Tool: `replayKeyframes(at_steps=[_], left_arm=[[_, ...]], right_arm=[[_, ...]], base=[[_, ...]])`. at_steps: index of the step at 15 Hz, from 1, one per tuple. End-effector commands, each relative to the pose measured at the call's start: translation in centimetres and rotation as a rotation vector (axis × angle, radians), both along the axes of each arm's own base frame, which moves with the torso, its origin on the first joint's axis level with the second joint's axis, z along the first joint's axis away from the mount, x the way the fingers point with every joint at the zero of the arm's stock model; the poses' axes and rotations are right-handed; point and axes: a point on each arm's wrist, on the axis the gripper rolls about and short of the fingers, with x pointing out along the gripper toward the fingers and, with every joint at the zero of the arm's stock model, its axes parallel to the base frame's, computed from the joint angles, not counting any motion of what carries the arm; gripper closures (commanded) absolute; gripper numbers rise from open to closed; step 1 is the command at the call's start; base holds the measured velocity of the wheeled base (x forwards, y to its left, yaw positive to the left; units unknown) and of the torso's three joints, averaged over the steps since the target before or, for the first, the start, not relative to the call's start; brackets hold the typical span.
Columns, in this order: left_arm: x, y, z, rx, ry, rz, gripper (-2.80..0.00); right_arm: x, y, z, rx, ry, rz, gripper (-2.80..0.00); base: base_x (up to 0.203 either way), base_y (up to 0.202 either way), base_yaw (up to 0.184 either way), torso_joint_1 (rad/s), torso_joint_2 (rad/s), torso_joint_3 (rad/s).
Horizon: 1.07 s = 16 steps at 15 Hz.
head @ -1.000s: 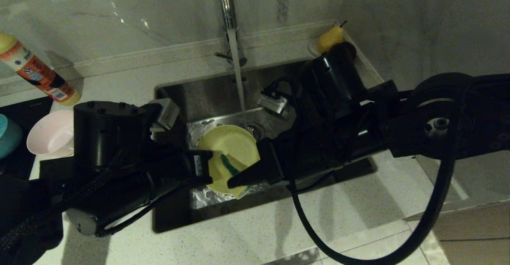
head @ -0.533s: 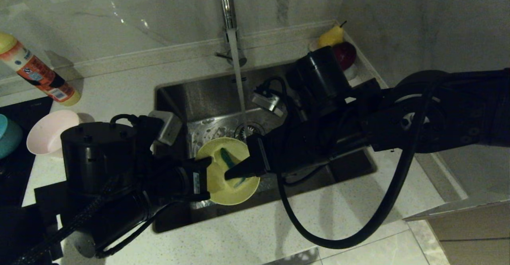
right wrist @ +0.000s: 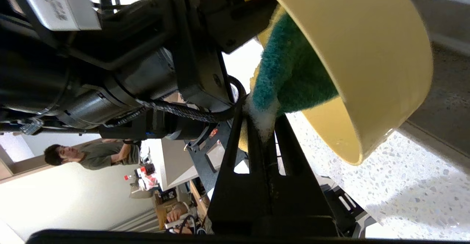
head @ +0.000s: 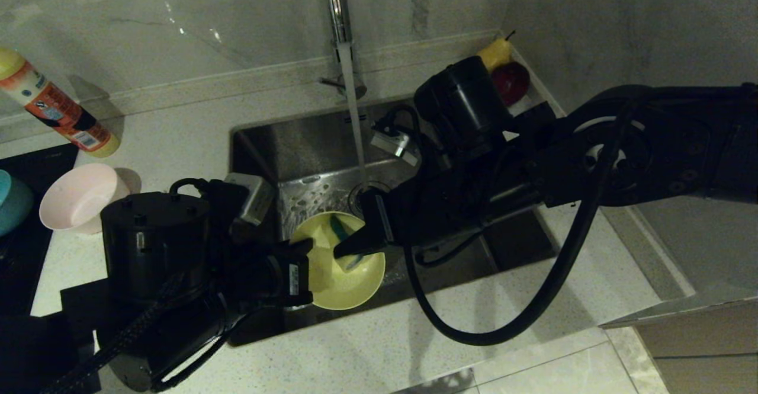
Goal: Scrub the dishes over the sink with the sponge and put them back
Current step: Wipe the bowl
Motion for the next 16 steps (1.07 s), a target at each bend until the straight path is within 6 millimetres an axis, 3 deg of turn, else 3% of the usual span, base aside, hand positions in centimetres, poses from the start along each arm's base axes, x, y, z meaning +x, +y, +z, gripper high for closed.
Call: replayKeyframes(at_steps=[1,9,13,16], left_arm=[[-0.1,0.1,0.0,-0.002,-0.002,0.003,0.0],[0.3,-0.1,0.7,-0.016,-0.029,0.045,0.0],[0.5,-0.2,1.4,-0.036,-0.051,0.066,0.0],[0.2,0.0,1.3,-0.036,-0.047,0.066,0.0]], right_arm=[[0.0,-0.1,0.2,0.003,0.001,-0.001,0.0],[-2.2,-2.4,1.1,-0.05,0.042,-0.003,0.0],[-2.3,-2.2,0.3,-0.071,0.062,0.005,0.0],[-1.5,-1.0,-0.9,-0.083,0.071,0.012,0.0]], base=[[0.0,0.0,0.0,0.0,0.0,0.0],[0.0,0.0,0.0,0.0,0.0,0.0],[0.0,0.0,0.0,0.0,0.0,0.0],[0.0,0.0,0.0,0.0,0.0,0.0]])
